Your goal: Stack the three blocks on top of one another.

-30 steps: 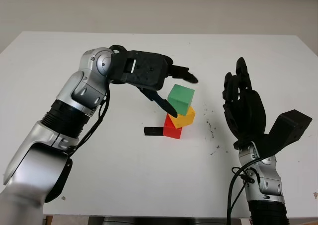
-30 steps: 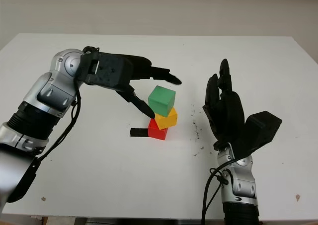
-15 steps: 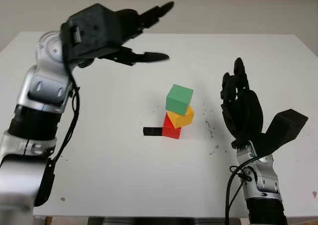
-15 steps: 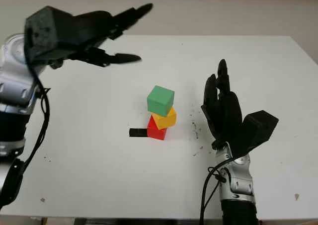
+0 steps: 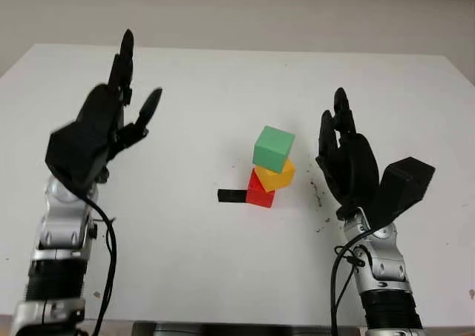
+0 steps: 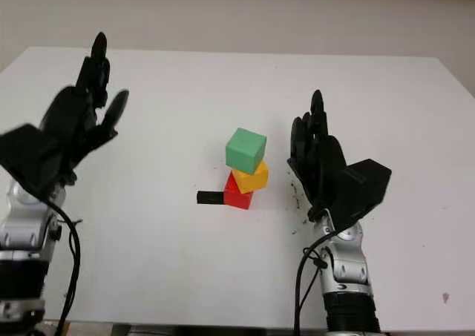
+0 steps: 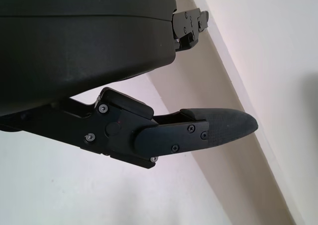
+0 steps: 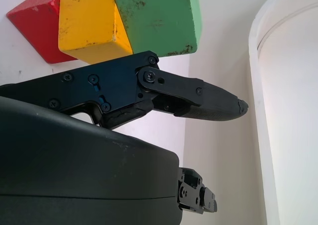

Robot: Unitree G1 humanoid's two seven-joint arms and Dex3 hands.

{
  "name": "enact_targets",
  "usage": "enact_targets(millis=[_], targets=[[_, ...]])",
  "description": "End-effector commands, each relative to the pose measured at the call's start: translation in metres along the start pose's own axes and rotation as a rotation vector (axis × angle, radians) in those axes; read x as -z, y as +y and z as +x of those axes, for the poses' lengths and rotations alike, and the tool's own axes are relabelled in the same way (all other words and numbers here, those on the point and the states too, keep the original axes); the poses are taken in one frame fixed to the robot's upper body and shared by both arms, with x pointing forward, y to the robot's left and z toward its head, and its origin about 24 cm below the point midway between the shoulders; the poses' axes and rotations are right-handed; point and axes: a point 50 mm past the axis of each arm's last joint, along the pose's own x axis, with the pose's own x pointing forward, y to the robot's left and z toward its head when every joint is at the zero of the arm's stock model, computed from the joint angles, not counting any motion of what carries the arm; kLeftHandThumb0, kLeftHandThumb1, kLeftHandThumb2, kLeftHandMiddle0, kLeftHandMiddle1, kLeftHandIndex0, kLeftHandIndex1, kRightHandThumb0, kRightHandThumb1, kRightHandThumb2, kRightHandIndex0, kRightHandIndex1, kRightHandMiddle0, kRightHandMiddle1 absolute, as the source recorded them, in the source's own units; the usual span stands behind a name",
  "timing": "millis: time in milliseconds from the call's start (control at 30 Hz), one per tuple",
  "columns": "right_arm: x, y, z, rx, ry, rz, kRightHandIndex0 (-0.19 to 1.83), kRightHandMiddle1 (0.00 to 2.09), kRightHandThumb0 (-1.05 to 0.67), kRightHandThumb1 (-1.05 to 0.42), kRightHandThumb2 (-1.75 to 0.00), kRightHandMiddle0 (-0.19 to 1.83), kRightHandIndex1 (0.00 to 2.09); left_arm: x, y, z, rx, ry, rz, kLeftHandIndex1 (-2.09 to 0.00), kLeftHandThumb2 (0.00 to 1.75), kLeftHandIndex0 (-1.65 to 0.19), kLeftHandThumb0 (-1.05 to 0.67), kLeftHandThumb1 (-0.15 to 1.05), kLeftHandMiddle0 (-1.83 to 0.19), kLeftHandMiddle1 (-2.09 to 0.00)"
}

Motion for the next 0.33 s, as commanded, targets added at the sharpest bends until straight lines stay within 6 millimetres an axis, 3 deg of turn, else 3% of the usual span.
enact_targets(millis=[0,300], targets=[[-0.003,0.005,0.004,-0.018,-0.019,-0.014,-0.19,0.0,-0.77,-1.05,-0.65,-0.19,0.0,0.006,-0.004,-0.007,-0.04,0.001,-0.06,0.0,0.57,0.19,-0.77,1.05,0.19,0.0],[-0.001,0.01,0.005,-0.024,-0.012,-0.044,-0.19,0.0,-0.78,-1.05,-0.7,-0.19,0.0,0.022,-0.022,-0.027,-0.03,0.014,-0.192,0.0,0.61,0.19,-0.75,1.05,0.19,-0.01]])
